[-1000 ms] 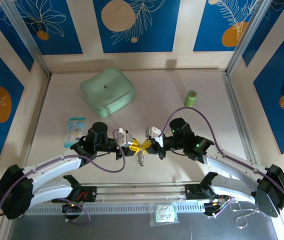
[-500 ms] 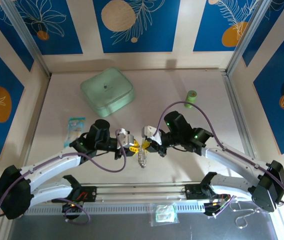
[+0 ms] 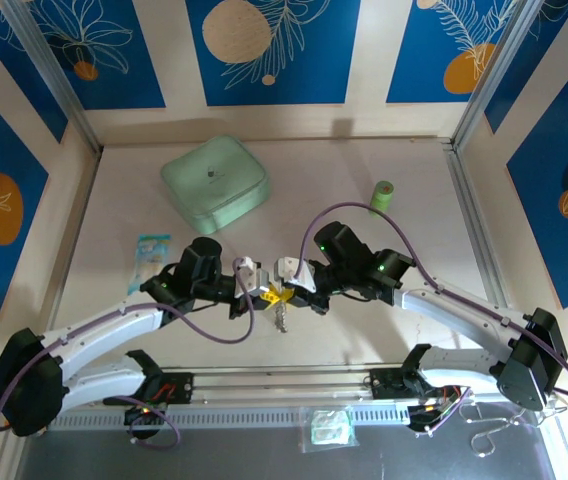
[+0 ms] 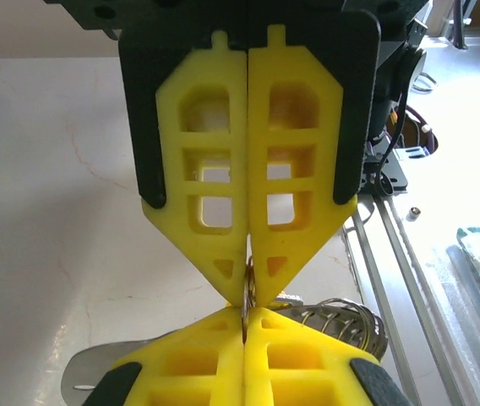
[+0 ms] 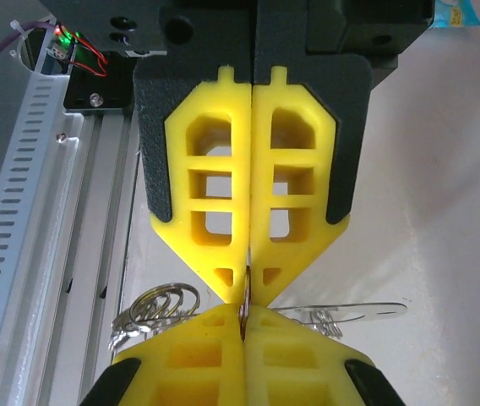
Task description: Put the keys on the keyring
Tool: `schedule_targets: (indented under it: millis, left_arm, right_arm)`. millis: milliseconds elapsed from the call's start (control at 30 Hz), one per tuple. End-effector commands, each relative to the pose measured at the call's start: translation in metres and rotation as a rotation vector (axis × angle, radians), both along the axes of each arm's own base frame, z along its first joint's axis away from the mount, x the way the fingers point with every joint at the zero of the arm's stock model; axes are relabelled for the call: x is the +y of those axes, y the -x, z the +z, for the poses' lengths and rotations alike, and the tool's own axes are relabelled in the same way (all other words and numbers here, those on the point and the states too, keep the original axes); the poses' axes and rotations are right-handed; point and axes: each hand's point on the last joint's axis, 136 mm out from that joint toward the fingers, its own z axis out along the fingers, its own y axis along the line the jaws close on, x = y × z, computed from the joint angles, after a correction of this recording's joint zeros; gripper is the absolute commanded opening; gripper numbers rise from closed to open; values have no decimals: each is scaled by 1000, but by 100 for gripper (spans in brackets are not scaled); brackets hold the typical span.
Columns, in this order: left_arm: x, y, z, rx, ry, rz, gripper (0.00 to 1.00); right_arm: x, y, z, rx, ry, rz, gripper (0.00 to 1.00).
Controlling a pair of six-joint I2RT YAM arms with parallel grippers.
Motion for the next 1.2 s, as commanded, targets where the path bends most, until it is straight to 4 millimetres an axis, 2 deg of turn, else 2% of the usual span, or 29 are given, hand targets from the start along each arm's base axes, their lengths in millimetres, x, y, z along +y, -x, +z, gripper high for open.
schedule_targets:
  millis: [0,33,100,267,533,600,767,1167]
  left_arm:
    - [-4,4,12,-24,25,-36,0]
    - [-4,4,13,-27,33,-30,0]
    - [-4,4,15,-29,58,-19,0]
    - [-3,5,14,-37,102,-10,0]
    - [-3,6,11,-38,104,-15,0]
    - [-3,6,12,-41,106,-14,0]
    - [-3,6,12,-42,106,-17,0]
    - [-3,6,12,-47,109,-17,0]
  right_arm:
    - [6,0,17,-13,-70,4,13]
    - [3,-1,18,-5,-93,-15,21]
    - [-3,-3,19,22,-139,-51,27]
    - [-14,-2,10,69,-193,-123,29]
    - [-14,-2,1,95,-192,-140,29]
    - [-12,-2,0,102,-190,-135,29]
    - [-11,-2,-1,104,-187,-124,18]
    - [-13,3,-2,119,-177,-105,3]
